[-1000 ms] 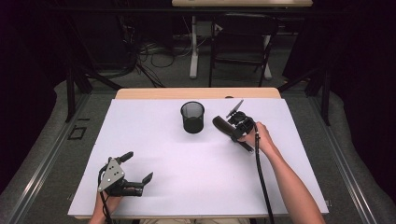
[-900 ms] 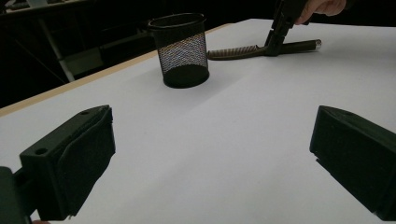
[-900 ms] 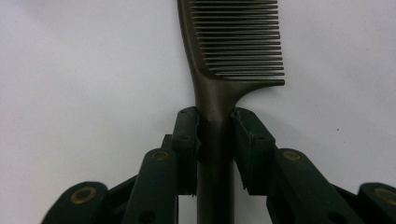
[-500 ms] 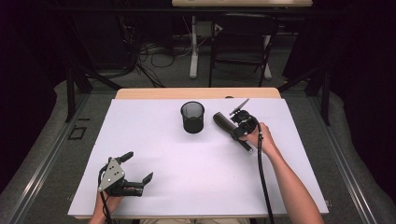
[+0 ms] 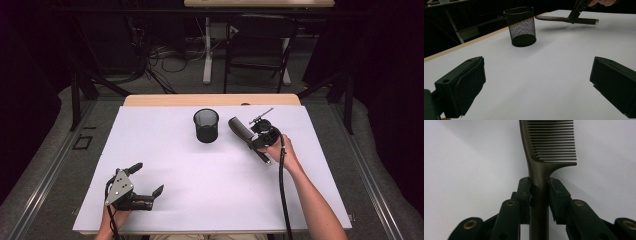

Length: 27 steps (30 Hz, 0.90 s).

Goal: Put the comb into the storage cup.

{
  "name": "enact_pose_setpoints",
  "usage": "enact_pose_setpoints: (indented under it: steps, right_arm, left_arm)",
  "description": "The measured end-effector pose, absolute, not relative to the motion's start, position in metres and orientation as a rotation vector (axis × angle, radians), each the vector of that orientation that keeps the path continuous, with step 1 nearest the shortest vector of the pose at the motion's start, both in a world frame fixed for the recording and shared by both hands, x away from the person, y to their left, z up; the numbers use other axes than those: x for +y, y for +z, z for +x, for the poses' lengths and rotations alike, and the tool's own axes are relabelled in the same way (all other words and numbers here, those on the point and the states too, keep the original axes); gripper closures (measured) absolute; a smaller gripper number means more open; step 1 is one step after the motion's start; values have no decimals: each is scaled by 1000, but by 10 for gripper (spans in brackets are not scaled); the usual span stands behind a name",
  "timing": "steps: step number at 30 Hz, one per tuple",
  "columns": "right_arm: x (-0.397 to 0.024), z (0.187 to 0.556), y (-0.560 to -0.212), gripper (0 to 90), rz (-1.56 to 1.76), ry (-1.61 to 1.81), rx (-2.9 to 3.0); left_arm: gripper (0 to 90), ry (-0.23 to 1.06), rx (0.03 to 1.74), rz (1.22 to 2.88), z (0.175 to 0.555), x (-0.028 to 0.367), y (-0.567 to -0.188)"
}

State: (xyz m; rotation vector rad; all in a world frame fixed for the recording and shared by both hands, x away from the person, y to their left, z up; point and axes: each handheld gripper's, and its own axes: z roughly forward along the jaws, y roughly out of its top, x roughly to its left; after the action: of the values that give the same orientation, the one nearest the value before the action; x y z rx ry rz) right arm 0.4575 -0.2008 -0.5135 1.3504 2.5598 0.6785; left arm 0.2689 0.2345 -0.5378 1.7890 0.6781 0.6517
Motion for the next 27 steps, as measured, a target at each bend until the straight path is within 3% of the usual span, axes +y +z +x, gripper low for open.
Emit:
enact_pose_setpoints:
  steps: [27]
  right_arm:
    - [-218,445,-507,727,1281,872,2425]
  left_arm:
    - [4,659,673,1795,268,234,-537]
